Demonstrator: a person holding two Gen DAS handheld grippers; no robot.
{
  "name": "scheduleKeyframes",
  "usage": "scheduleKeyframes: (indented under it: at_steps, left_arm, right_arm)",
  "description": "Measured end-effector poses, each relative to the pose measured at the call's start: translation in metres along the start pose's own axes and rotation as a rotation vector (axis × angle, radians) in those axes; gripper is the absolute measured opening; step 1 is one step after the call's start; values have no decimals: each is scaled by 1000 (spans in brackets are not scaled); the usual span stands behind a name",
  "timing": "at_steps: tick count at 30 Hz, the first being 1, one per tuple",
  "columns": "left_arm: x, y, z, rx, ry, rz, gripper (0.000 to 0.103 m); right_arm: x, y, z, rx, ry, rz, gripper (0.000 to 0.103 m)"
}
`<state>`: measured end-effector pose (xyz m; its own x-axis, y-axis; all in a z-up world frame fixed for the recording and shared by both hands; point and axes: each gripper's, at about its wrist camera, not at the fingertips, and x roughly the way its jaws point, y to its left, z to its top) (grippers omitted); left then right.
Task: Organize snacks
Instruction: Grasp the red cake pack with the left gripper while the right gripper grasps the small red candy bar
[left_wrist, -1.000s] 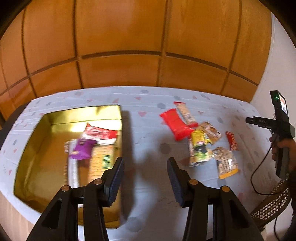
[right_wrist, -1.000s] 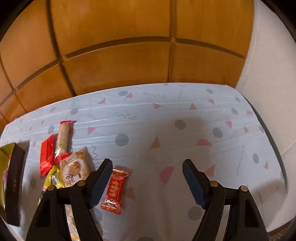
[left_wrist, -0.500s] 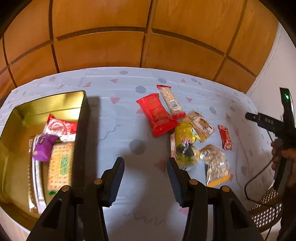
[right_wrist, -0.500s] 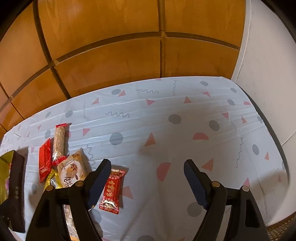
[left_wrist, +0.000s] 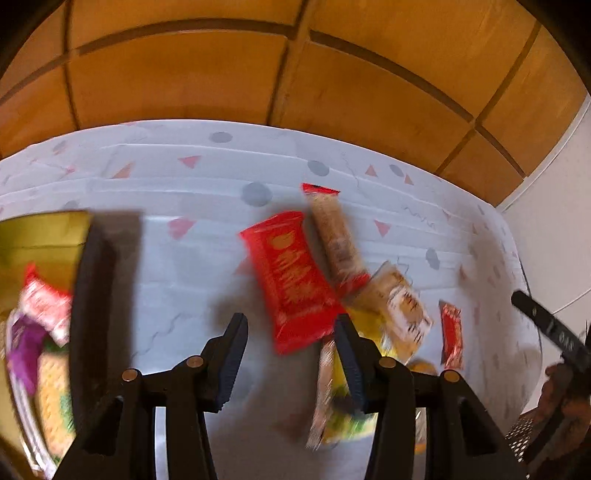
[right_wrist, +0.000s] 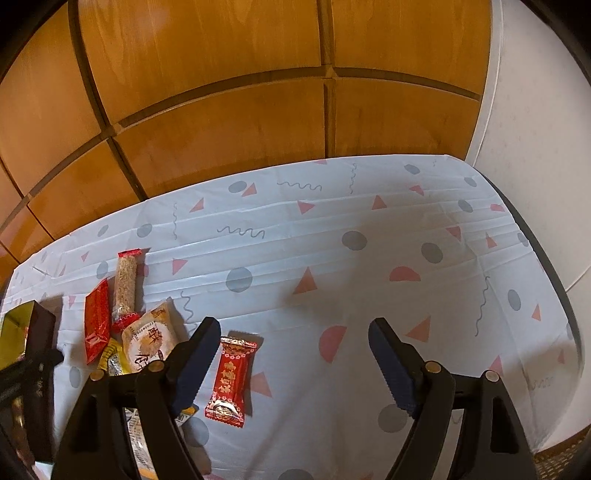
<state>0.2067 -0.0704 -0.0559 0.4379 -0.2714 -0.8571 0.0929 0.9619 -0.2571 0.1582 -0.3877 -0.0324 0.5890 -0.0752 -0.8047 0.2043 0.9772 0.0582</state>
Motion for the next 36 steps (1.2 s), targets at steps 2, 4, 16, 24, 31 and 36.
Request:
scheduleKeyframes:
  at_steps: [2,4,16,24,31,36]
  left_arm:
    - [10,-3,9,-4,13,0,61]
    - [22,-6,16,-7,28,0,63]
    - [58,0,30,13,16,119,42]
    - [33,12,4,71,-2,148,38]
    - [3,19,-52,110,-35,154,38]
    - [-14,18,-86,129,-63,151,38]
  right_arm:
    - [1,0,1,3,0,5,83]
    - [2,-1,1,6,2,4,84]
    - [6,0,2,-4,11,14,84]
    - [11,-2,2,-5,29,-14,84]
    - [24,3,-3,-34,113,-13,78]
    - [31,11,-9,-76,161,1,50]
